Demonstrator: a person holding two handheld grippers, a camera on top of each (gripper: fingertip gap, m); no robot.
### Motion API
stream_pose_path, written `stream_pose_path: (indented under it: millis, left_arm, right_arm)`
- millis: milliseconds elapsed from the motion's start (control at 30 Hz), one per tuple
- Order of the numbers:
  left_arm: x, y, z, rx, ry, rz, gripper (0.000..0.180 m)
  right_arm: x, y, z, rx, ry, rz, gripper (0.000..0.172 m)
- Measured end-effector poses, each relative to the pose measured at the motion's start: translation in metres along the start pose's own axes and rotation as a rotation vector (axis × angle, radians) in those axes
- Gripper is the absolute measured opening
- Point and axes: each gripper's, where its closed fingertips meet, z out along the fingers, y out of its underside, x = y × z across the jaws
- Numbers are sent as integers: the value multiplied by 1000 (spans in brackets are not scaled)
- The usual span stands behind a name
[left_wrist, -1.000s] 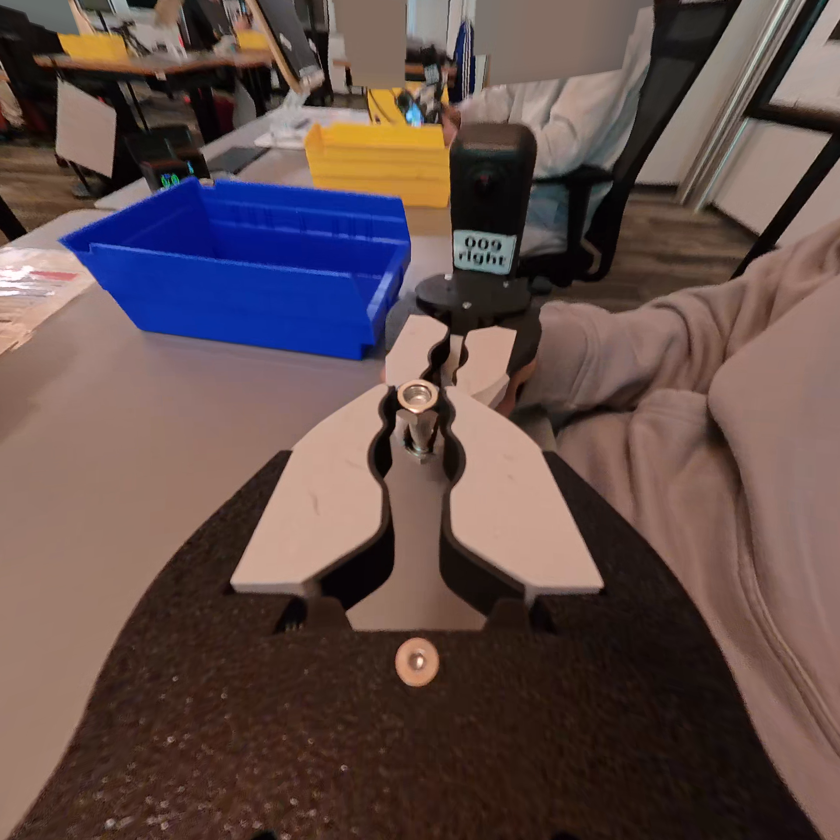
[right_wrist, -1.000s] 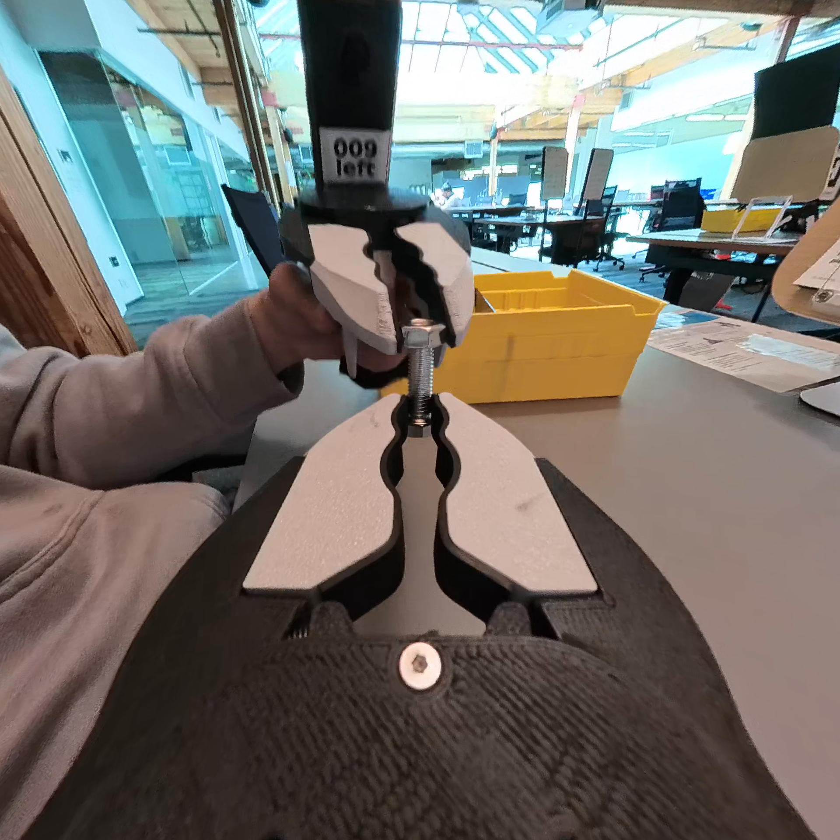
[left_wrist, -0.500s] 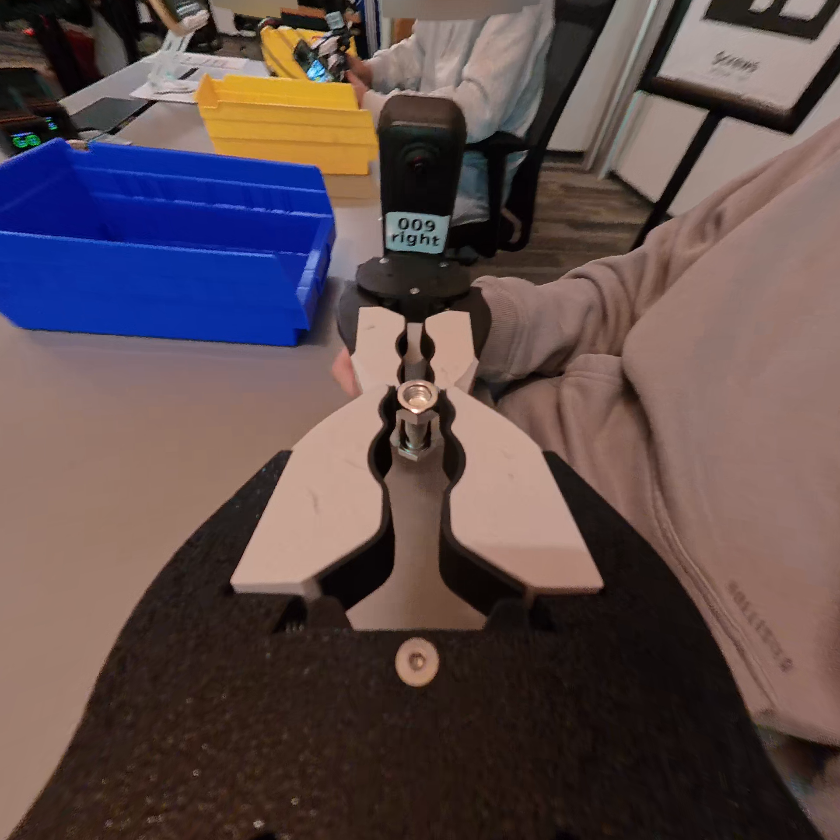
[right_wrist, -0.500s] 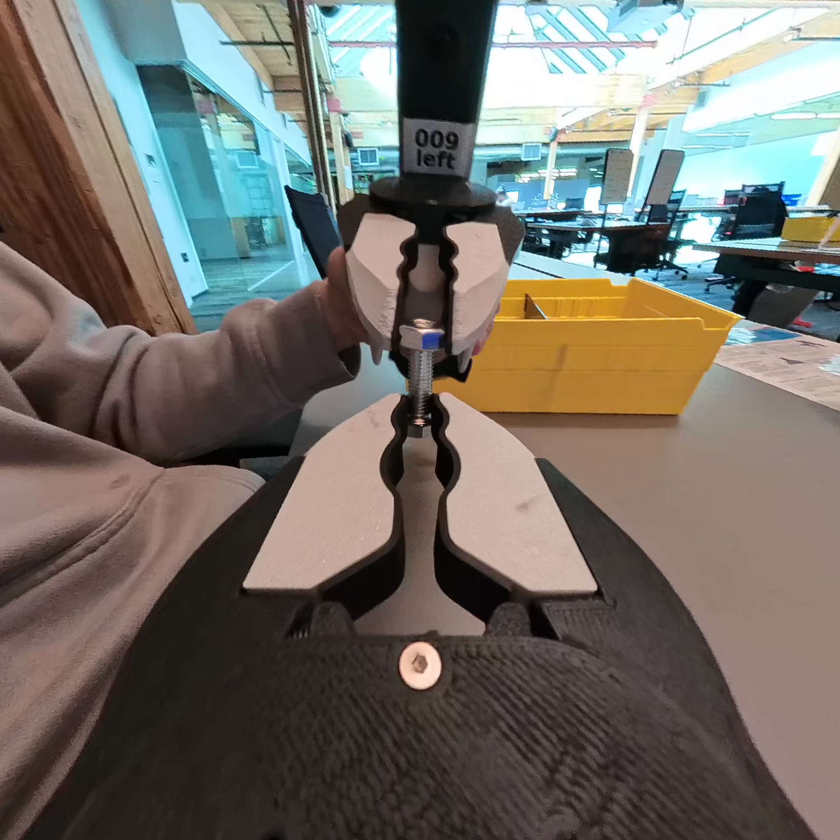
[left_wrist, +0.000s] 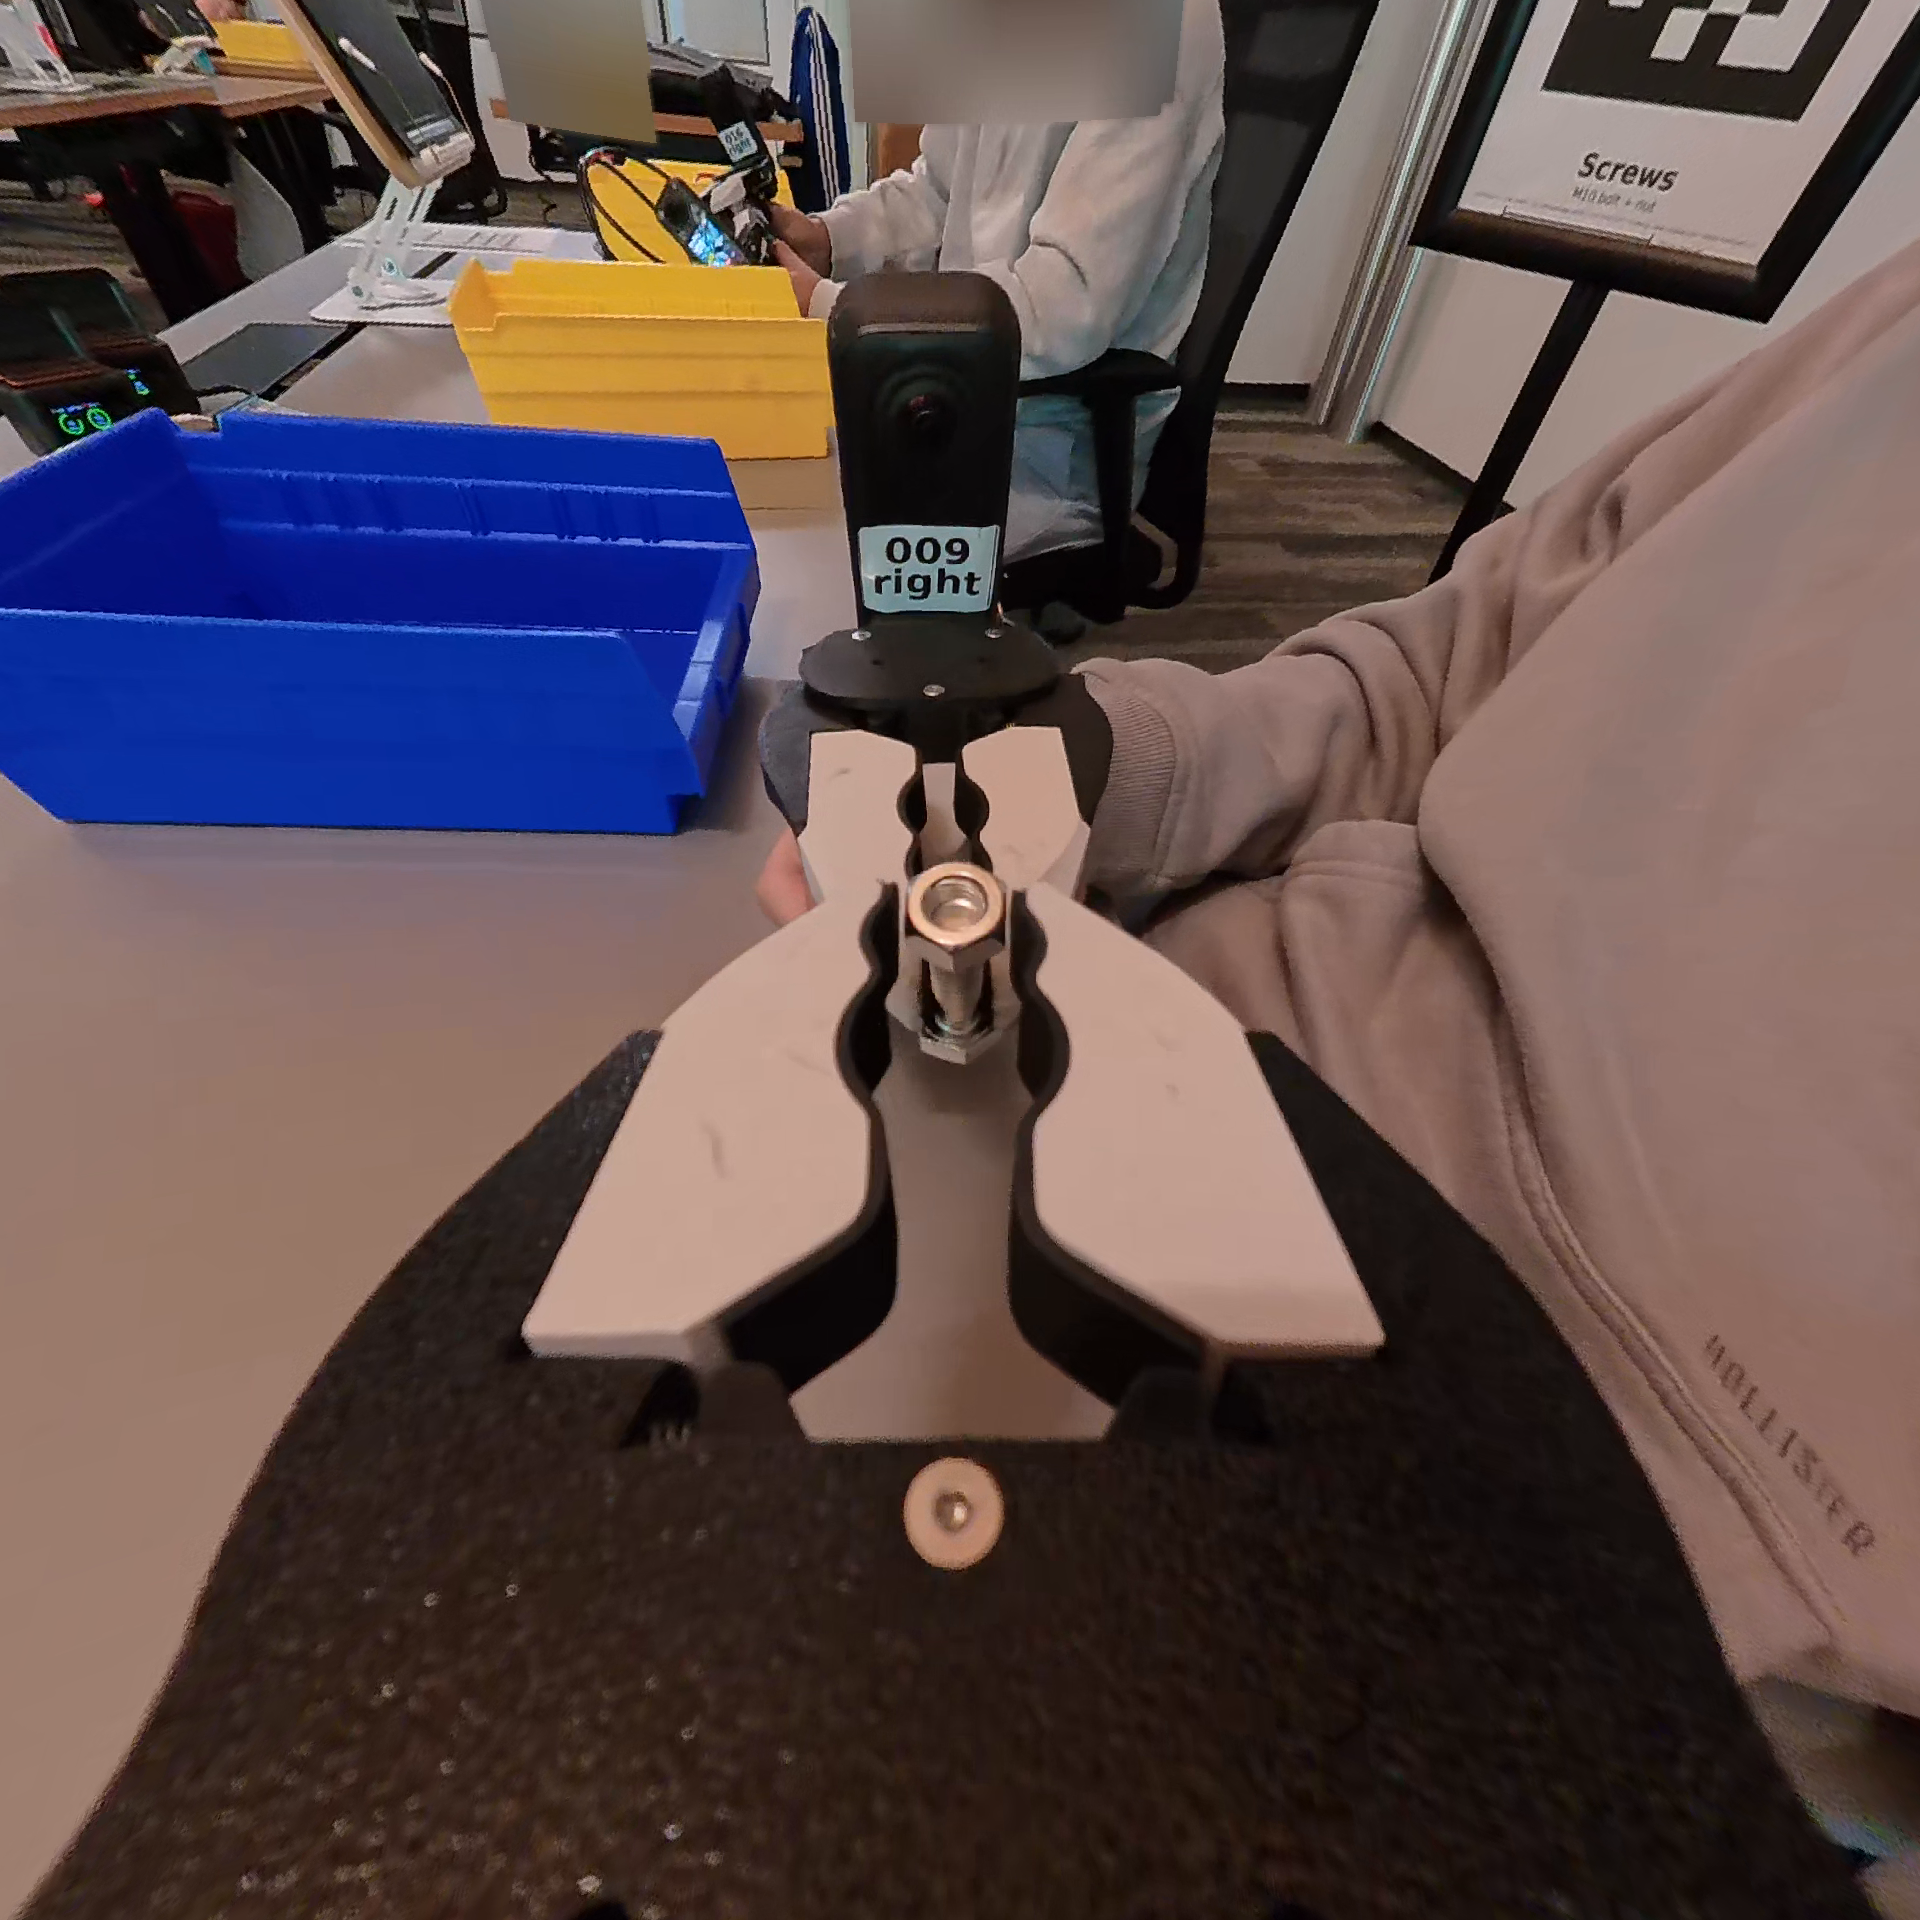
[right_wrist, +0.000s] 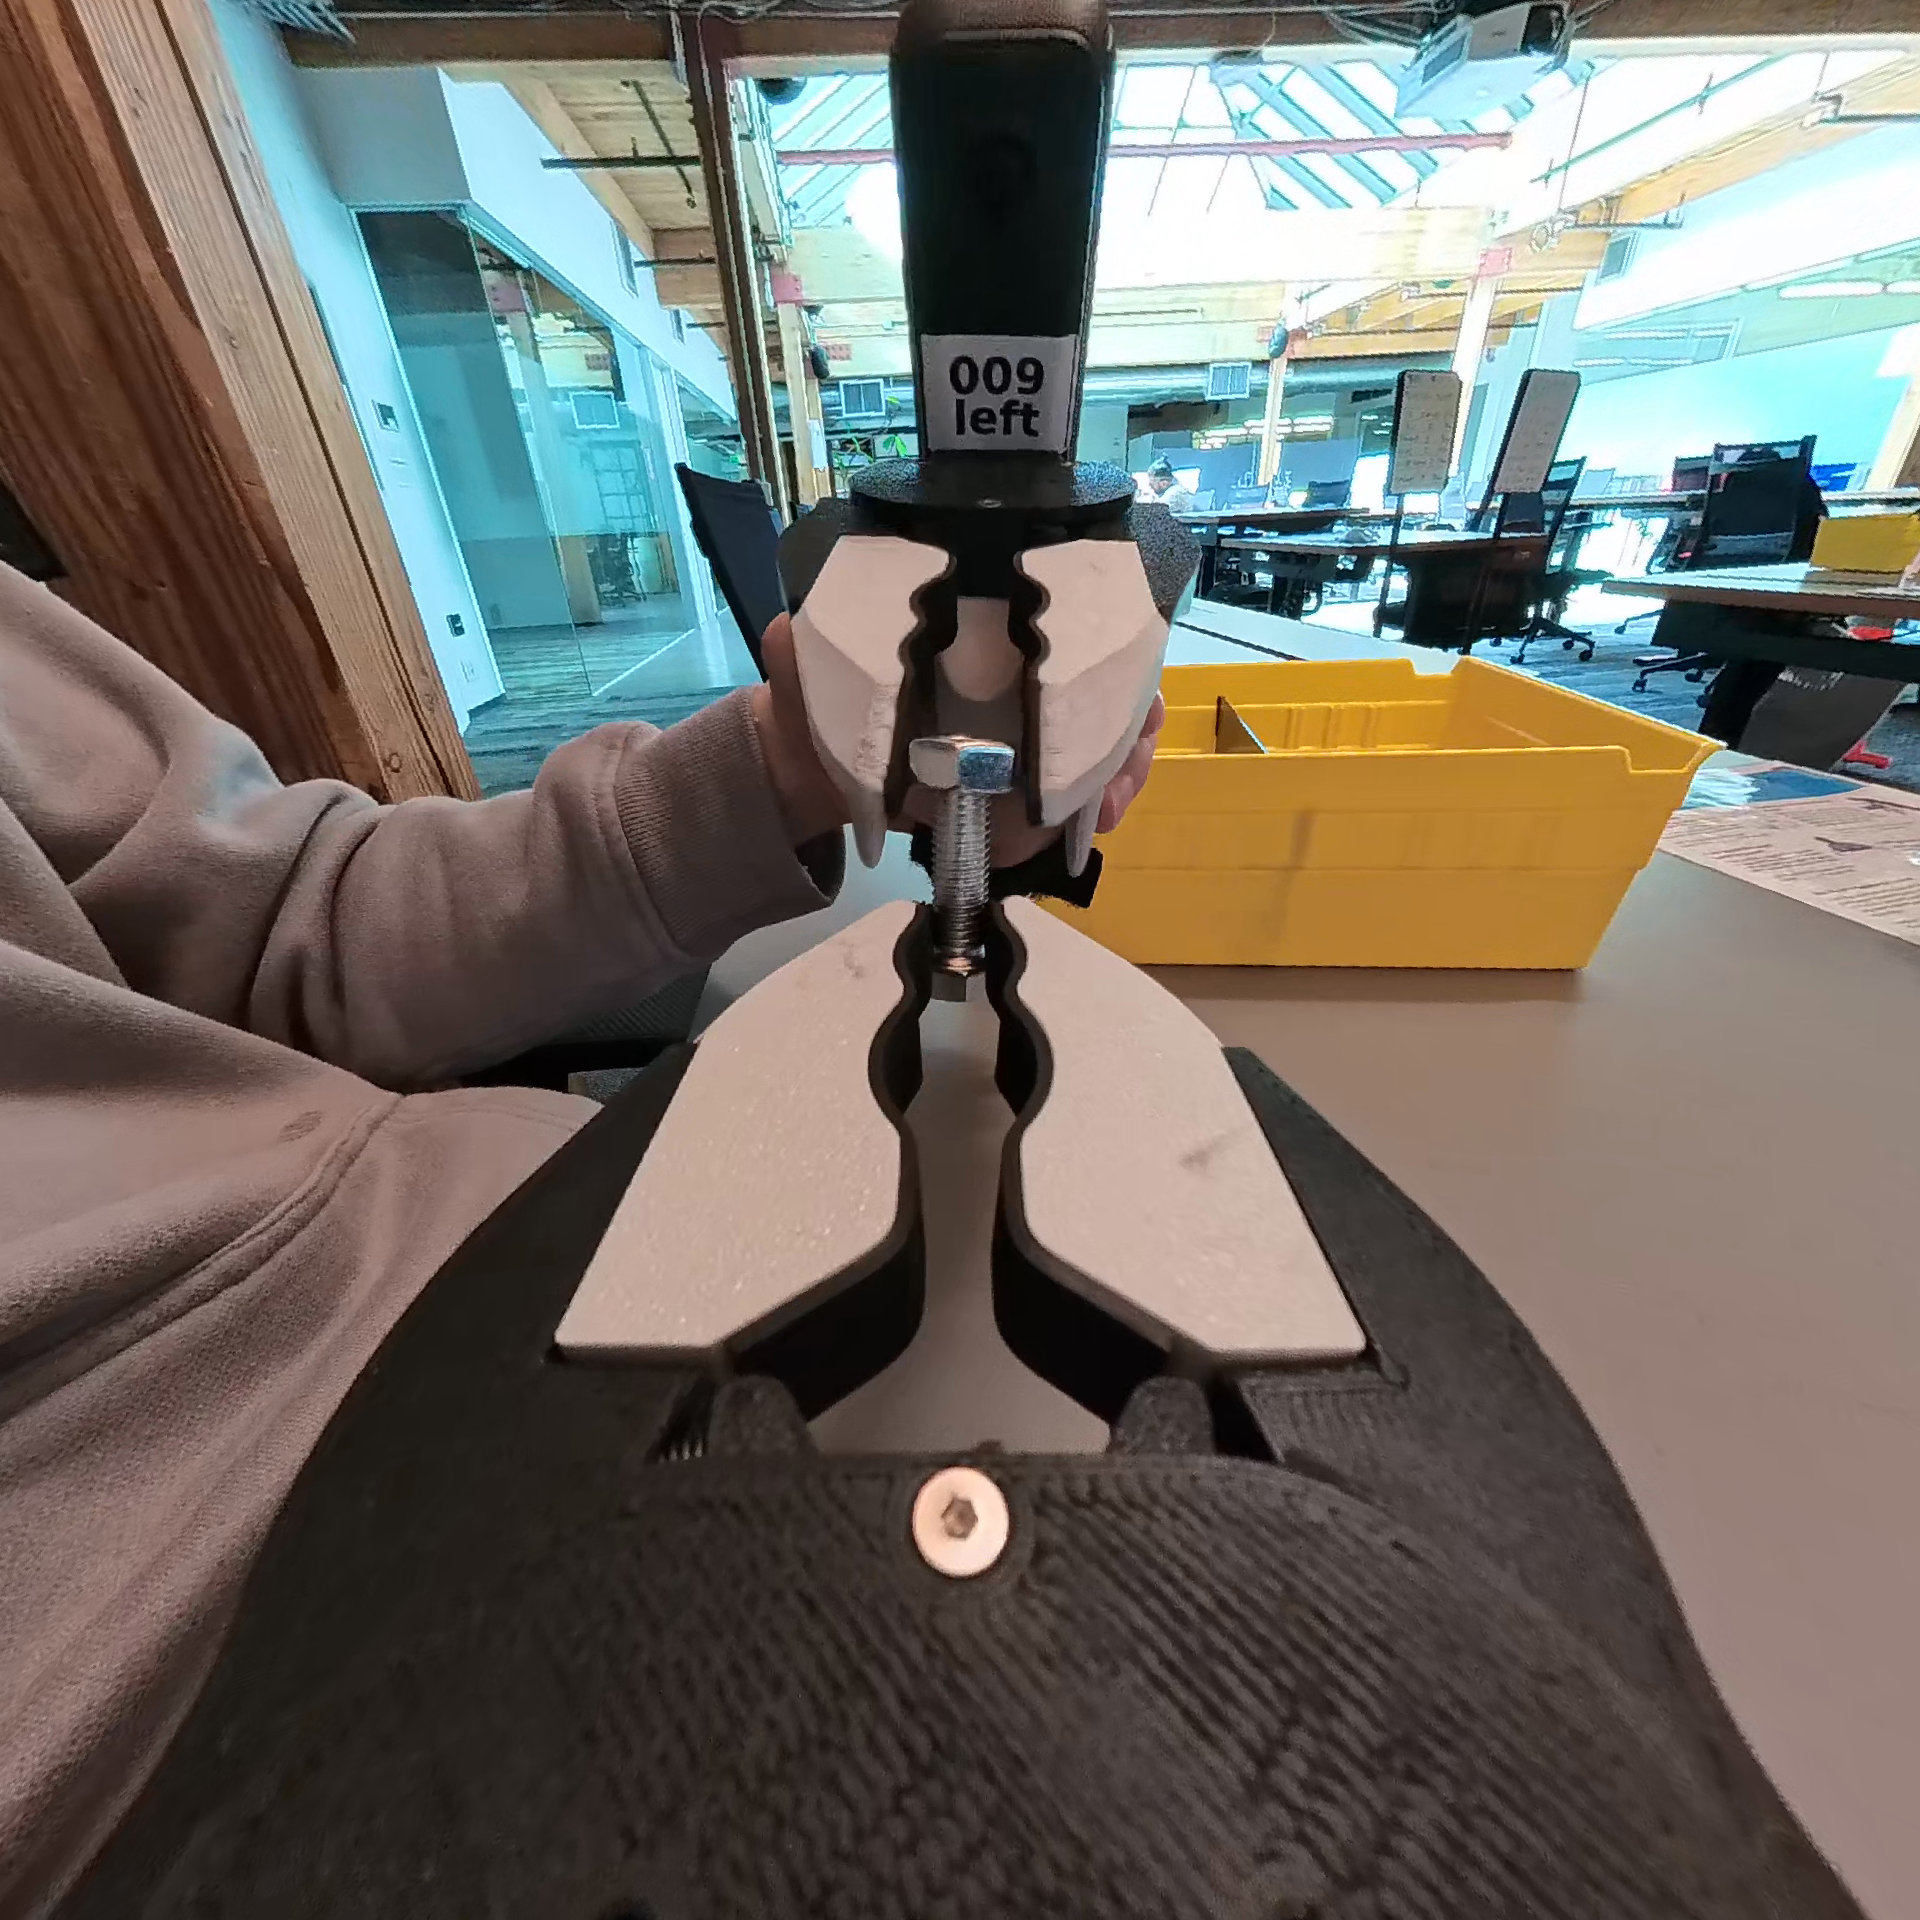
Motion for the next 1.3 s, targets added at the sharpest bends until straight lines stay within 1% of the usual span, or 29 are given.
stream_pose_path:
  millis: [67,167,267,367,467,567,700,900,1167,1300]
  left_arm:
    - [-1,0,2,-2,-6,1,22]
    - [-1,0,3,11,-7,2,21]
    - [-4,-4,2,48,-42,9,32]
    - [-12,-17,-4,155,-142,39,40]
    - [-23,-24,-13,248,-290,67,40]
    - [-29,-28,-17,310,-364,61,41]
    - [-32,-33,-13,353,-375,28,41]
    - [-37,-33,-7,340,-393,17,38]
    - [-38,-33,-14,335,-411,25,35]
    - [-35,-38,-18,362,-401,25,36]
  right_arm:
    - [0,1,0,-3,2,-3,9]
    - [0,0,0,3,-3,2,9]
    - [0,-1,0,8,7,-7,9]
    - [7,-8,-2,53,60,-19,9]
    - [18,-16,-6,104,154,-35,9]
    - [26,-22,-10,133,224,-45,9]
    - [27,-23,-10,134,251,-61,9]
    - [28,-23,-9,131,252,-55,9]
    - [29,-25,-13,142,250,-42,9]
    - [29,-24,-12,142,249,-39,9]
